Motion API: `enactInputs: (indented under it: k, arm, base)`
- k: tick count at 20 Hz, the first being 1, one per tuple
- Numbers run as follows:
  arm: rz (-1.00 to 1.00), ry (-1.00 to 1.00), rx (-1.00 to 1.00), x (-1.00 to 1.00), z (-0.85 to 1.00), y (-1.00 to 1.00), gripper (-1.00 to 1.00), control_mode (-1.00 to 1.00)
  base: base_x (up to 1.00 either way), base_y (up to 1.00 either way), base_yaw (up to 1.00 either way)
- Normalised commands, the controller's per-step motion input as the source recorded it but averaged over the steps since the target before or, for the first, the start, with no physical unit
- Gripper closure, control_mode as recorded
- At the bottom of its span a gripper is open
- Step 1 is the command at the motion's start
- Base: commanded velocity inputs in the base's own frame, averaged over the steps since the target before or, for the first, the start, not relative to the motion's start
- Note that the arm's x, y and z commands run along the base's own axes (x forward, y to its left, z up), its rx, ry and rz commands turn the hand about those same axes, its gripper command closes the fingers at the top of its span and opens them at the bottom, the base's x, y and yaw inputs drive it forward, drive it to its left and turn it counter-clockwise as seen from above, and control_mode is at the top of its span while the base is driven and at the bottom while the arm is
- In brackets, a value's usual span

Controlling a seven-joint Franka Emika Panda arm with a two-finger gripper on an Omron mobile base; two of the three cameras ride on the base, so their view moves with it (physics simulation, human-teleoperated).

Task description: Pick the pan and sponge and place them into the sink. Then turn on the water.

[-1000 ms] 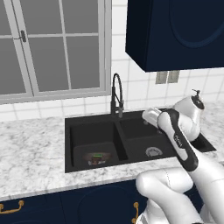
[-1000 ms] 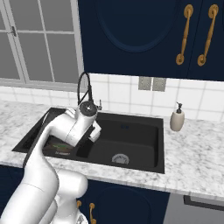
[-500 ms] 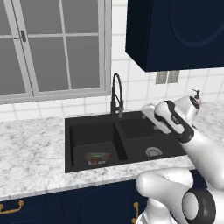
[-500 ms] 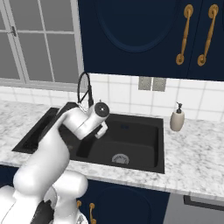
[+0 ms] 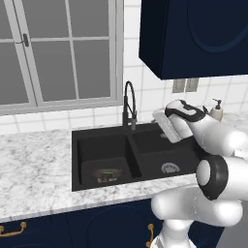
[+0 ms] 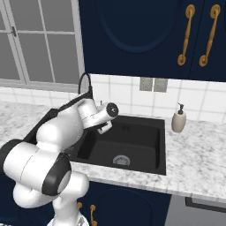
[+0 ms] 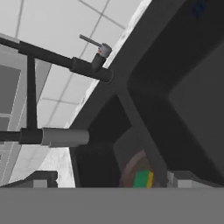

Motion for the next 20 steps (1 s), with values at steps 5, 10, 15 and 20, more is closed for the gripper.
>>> enactInputs:
  k: [5,10,15,20]
  arm:
    - [0.00,0.00,0.02,0.19,-0.02,-0.05,-1.00,-1.00]
    - [0.00,-0.06,0.05,0.37,-0.11,0.00,-1.00,-1.00]
    - [0.00,-0.09,0.01,0.37,-0.16,0.01,-1.00,-1.00]
    - [0.00,-0.15,0.00,0.17,-0.27,0.20,-1.00,-1.00]
  base:
    - [0.00,0.00,0.00]
    - [0.00,0.00,0.00]
    - [0.00,0.00,0.00]
    - [0.00,0.00,0.00]
